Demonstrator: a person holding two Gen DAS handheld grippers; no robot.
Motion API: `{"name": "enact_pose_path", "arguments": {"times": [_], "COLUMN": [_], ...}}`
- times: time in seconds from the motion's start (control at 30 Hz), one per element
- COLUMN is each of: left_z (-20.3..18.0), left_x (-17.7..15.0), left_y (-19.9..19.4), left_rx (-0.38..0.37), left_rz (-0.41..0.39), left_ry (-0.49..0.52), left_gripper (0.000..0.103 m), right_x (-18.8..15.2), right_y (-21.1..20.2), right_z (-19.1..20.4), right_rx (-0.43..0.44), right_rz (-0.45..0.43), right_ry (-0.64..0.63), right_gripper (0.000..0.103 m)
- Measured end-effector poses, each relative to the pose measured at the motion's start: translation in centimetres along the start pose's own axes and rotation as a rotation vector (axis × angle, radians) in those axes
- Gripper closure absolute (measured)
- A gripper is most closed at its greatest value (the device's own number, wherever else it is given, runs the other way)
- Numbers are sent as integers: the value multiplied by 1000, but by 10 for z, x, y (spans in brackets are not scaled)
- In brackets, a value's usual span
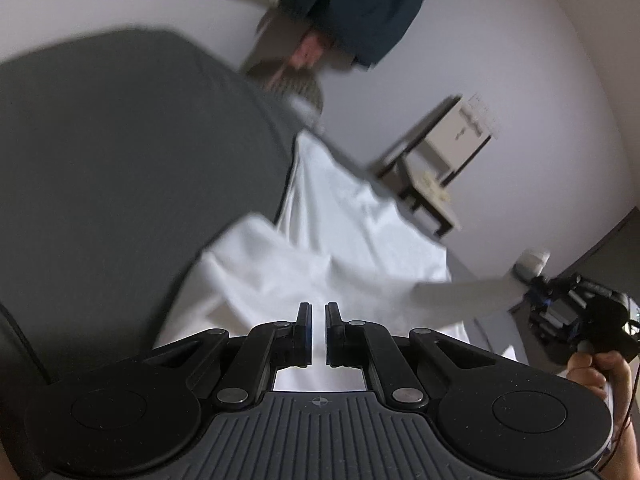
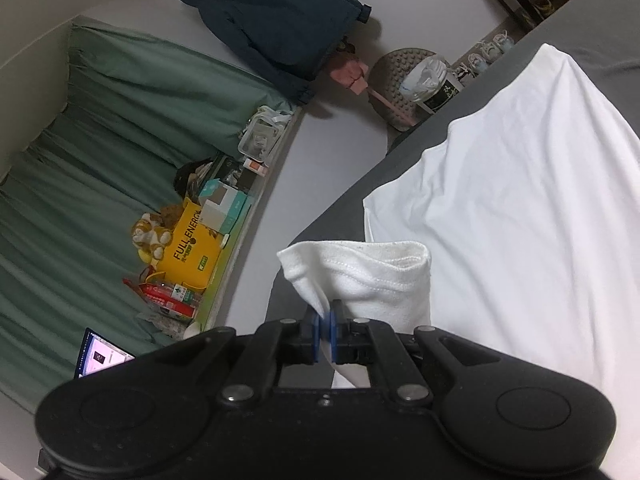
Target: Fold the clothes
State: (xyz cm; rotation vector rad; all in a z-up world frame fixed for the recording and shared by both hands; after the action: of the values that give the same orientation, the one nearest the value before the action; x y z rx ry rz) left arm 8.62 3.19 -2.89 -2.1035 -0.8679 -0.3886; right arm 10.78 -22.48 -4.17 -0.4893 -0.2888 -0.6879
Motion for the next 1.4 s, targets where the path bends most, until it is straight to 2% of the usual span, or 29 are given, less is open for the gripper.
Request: {"name": "enact_pose_path", "arguments": {"times": [0.03,0.13,0.2,0.37,0.53,0.6,0.63,0.77,0.83,0.93,1.07,1.13,1.23,1.37,1.4], "left_z": [-2,-13,-22,-47,-64,-67,-68,-82,-83,-84,-91,-97,-102,-110,-112], "left_x": [-1,-1,0,0,1,1,0,1,1,-1,-9,-9,-14,-21,-24], "left_y": [2,10,11,23,37,43,43,45,44,40,31,26,27,32,34], "left_rx": [-19,151,208,441,479,524,550,617,643,634,638,616,629,764,778], "left_rz": [9,36,16,50,96,147,167,260,260,264,225,210,206,187,196], "left_ry": [6,44,89,141,151,176,203,431,418,434,568,584,640,744,773], "left_gripper": [100,100,100,100,100,100,100,100,100,100,100,100,100,100,100], "right_x": [1,3,4,4,4,3,2,-2,-2,-2,-2,-3,-3,-2,-1], "right_y": [0,1,1,1,0,0,0,0,0,-2,-4,-5,-6,-8,-8], "right_z": [2,10,14,16,9,6,4,-1,-3,-5,-4,-3,-3,-4,-4], "right_rx": [2,11,19,24,20,16,14,10,10,10,16,15,15,12,8], "right_rz": [-2,-5,-4,3,2,6,9,19,20,20,16,12,4,-5,-8], "right_ry": [-6,-22,-31,-43,-27,-24,-23,-15,-10,-7,-21,-33,-41,-40,-36], "right_gripper": [97,97,96,96,96,96,96,96,96,95,95,95,95,95,95]}}
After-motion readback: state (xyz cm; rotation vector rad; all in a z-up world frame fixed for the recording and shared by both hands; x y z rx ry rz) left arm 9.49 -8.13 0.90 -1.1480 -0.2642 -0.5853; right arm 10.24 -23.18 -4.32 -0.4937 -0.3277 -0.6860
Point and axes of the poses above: each gripper's, at about its wrist camera, not at the fingertips, and y roughly the way its jaws point, z to its left, x to its top, the point moved 4 cm from there along y, roughly the way its jaws point, and after that the axes turned 2 degrees about z, right-handed, at the moved point
